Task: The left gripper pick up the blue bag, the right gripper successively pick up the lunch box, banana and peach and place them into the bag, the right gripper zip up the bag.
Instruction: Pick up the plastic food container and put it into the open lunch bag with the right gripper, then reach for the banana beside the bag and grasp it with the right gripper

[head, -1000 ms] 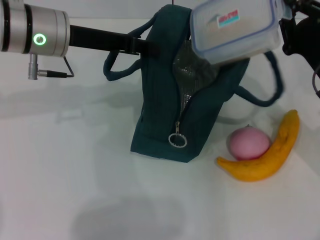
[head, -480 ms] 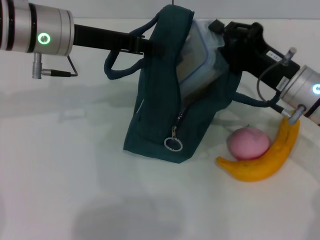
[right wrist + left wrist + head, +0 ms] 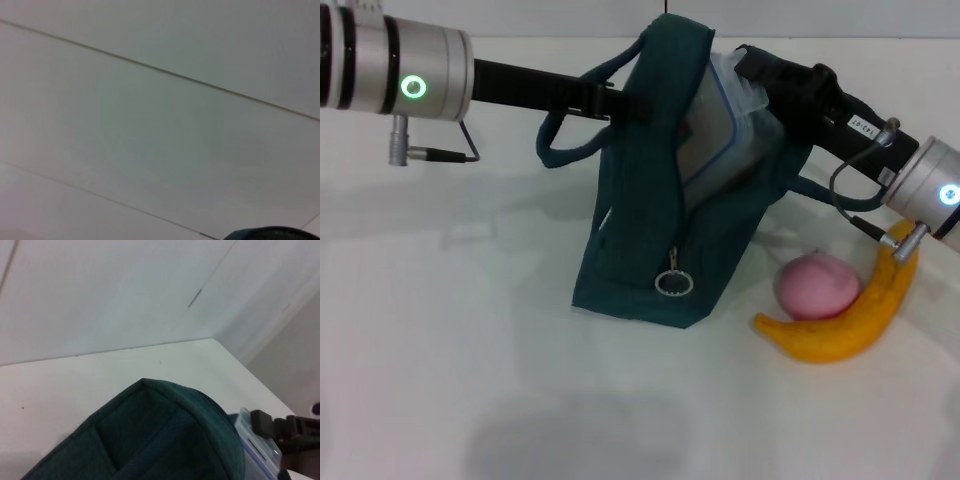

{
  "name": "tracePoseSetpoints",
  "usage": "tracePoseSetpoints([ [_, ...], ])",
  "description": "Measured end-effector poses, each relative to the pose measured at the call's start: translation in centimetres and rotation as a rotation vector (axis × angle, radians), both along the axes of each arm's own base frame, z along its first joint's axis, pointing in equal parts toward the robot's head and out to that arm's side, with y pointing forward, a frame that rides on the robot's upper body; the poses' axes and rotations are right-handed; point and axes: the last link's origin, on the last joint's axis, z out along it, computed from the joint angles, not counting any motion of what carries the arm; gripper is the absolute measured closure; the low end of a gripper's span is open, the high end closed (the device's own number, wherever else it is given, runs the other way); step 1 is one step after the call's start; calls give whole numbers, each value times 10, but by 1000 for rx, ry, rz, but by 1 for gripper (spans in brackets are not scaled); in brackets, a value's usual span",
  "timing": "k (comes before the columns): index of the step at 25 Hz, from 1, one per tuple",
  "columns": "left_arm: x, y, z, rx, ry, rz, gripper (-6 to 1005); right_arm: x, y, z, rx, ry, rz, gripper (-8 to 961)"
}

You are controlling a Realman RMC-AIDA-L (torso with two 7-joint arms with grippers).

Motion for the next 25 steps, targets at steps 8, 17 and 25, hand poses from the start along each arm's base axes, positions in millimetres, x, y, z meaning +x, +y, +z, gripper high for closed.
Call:
tracePoseSetpoints([
  [8,4,-2,-6,-23,11,-19,945,-11,9,1,46,-119,115,805],
  [17,-5,-3,-1,-3,0,10,944,1,1,43,124,-204,321,761],
  [25,-14,-2,8,30,-23,45,944,20,-27,107,170,-360,583,756],
])
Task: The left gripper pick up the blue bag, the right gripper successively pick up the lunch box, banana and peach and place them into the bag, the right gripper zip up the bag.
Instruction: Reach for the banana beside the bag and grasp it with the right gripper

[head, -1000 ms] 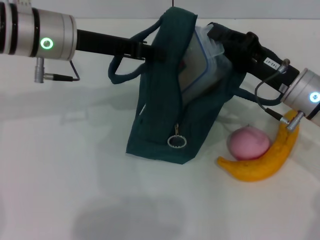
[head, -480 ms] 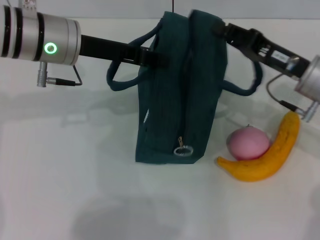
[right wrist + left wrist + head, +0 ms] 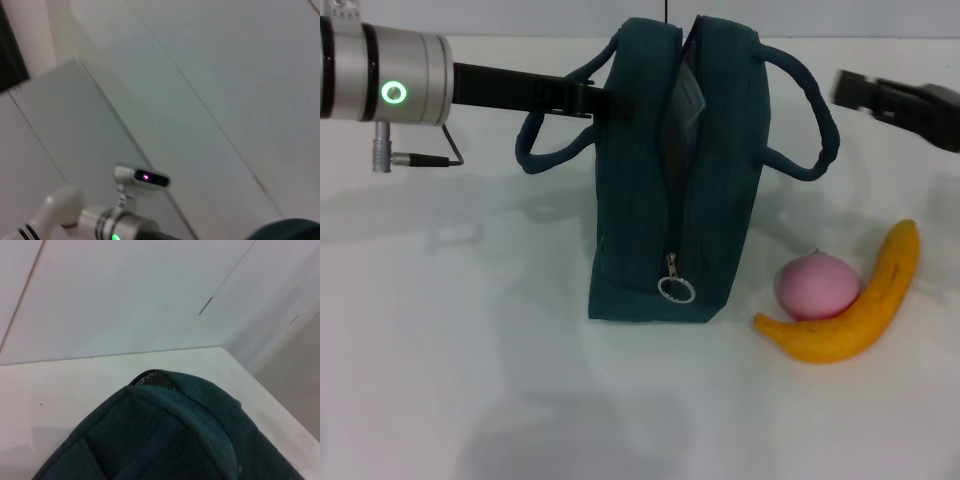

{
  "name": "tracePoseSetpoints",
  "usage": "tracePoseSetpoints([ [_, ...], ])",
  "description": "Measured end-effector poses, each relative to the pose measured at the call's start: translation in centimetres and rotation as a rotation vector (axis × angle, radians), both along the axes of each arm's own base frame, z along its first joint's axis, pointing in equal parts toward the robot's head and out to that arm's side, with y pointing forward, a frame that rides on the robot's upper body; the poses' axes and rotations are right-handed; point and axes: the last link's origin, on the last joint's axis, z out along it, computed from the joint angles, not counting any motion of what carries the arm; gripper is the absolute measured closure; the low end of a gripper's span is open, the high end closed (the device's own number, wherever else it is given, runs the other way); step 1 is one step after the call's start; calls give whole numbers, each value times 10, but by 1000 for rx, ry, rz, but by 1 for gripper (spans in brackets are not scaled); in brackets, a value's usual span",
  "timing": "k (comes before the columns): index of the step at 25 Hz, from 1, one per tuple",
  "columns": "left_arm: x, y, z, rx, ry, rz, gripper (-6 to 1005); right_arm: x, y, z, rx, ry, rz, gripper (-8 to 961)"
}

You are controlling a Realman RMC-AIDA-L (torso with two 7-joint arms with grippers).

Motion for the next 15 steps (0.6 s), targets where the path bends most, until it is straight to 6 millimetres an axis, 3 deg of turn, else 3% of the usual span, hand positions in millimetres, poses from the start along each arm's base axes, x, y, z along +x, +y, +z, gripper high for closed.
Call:
tracePoseSetpoints([
  [9,-4,-1,0,4,-1,12,944,42,-41,82,240,-358,-43,752],
  [15,-6,2,3,25,-5,28,945,40,-49,101,247,-733,-87,751],
])
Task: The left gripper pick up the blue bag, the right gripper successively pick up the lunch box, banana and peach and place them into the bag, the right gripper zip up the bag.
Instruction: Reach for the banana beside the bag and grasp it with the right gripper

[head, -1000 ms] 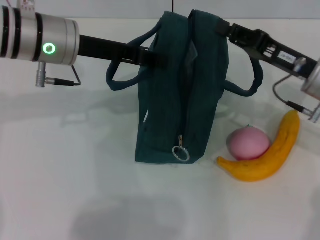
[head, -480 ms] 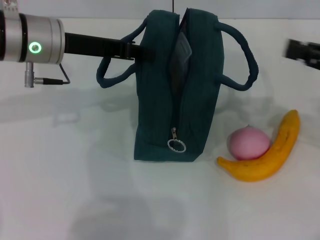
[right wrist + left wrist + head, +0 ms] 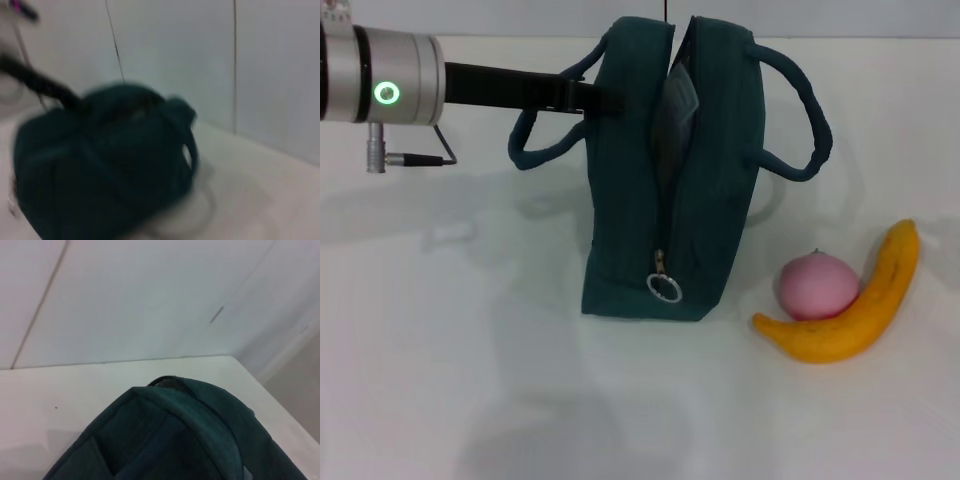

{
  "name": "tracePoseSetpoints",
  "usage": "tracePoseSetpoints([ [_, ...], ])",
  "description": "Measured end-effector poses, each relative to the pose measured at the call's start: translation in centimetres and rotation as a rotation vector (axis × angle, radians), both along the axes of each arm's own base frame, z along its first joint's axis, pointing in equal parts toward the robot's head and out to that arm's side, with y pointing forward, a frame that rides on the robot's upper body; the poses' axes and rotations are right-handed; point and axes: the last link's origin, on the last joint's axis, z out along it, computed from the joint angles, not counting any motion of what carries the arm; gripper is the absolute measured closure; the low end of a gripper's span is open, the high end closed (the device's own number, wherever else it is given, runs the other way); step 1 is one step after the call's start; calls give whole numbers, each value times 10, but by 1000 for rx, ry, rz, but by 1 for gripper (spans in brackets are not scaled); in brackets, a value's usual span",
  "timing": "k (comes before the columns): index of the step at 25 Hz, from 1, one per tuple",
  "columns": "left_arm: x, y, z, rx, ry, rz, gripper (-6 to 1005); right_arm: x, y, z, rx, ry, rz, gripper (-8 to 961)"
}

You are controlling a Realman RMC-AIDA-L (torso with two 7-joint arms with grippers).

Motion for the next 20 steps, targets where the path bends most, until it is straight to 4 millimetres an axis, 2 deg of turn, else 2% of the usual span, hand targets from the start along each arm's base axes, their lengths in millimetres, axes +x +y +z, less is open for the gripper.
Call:
tracePoseSetpoints([
  [7,-1,1,1,11,-10,9,945,-4,18,-5,-38,-228,-157,734],
  [11,2,2,1,11,-19,7,945,-14,31,-18,-72,-318,-181,725],
  [16,1,1,2,12,-33,11,944,-29,47,-27,-95,-326,-283,494],
  [17,1,1,2,11,-34,11,944,-38,50,-31,-134,-297,-316,458],
  [20,2,1,2,10,-33,8,944,-45,51,-35,-169,-271,-353,349],
])
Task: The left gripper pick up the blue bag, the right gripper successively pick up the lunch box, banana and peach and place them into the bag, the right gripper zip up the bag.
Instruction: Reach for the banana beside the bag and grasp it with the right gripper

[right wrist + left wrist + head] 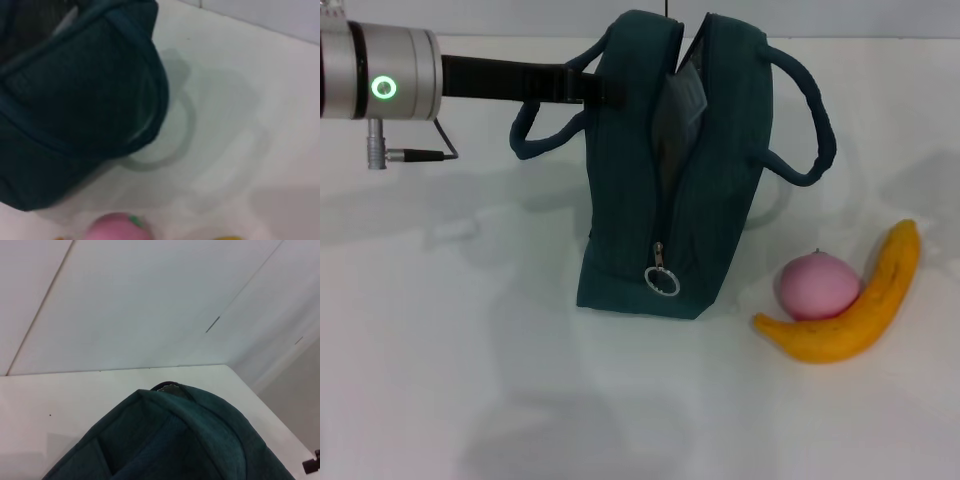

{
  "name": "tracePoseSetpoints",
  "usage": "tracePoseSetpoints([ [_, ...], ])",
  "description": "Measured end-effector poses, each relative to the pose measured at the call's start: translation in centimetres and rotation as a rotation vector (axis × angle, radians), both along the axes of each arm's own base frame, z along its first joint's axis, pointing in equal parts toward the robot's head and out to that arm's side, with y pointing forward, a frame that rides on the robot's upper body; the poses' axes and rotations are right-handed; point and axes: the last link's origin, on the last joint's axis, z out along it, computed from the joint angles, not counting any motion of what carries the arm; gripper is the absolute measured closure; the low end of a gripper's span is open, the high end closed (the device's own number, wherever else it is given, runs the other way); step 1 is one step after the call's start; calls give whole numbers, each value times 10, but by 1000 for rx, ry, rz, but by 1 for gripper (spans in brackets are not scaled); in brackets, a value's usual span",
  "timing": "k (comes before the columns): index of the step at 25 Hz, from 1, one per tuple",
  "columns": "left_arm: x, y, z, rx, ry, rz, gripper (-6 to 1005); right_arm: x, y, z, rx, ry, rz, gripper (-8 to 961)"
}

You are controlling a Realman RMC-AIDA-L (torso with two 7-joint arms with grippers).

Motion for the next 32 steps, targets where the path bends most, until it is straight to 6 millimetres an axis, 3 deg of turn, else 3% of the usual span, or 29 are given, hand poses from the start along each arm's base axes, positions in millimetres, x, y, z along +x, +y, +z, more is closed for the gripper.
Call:
tracePoseSetpoints([
  [2,1,0,0,-3,1,-3,944,-4,1,-5,-28,31,-53,276],
  [5,1,0,-1,-3,3,-7,944,-4,1,-15,-85,74,-135,246],
  [10,3,1,1,-1,10,-20,945,9,2,-29,-127,75,-249,246],
  [21,5,-1,1,-8,35,-81,944,30,7,-38,-54,119,-370,245],
  [32,9,-5,-3,-27,73,-177,945,27,15,-50,-17,229,-474,155],
])
